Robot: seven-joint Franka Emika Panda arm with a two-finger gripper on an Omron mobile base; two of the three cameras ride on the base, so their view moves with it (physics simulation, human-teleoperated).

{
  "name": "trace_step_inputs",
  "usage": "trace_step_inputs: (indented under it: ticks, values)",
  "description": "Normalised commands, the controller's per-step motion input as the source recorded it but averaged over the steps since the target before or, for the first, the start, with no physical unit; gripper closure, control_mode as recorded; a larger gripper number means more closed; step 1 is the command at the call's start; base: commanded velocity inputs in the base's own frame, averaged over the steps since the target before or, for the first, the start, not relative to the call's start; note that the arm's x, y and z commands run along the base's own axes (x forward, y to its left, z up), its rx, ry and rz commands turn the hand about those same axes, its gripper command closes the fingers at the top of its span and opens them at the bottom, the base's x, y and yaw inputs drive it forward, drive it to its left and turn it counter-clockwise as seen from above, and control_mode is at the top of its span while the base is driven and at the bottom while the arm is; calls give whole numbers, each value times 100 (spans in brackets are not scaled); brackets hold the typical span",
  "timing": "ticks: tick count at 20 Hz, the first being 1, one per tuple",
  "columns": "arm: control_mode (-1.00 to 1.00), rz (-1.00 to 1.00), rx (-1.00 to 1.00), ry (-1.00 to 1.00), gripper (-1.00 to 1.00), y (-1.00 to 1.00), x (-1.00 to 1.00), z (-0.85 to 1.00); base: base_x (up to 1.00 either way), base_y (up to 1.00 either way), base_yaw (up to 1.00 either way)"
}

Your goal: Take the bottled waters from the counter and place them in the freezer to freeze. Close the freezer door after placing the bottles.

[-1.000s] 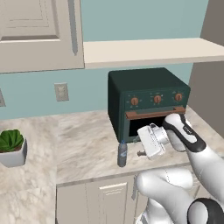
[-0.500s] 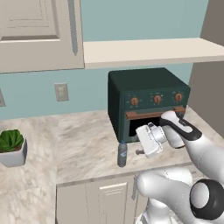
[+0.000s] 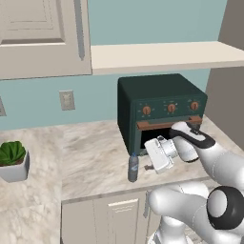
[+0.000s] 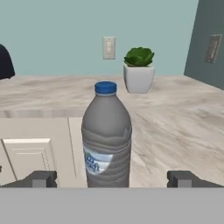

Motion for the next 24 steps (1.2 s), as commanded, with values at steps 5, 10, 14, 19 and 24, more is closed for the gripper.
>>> trace_step_inputs:
  ticks: [5,10,14,19,24]
  values:
    - [-100,0,0,0,-100,20,-1,0,0,0,0]
    - [-100,0,1,0,-100,10,-3,0,0,0,0]
    - [-100,0,2,3,-100,12,-1,-3,0,0,0]
    - [-100,0,2,6,-100,12,0,-6,0,0,0]
    - [-100,0,1,6,-100,12,0,-5,0,0,0]
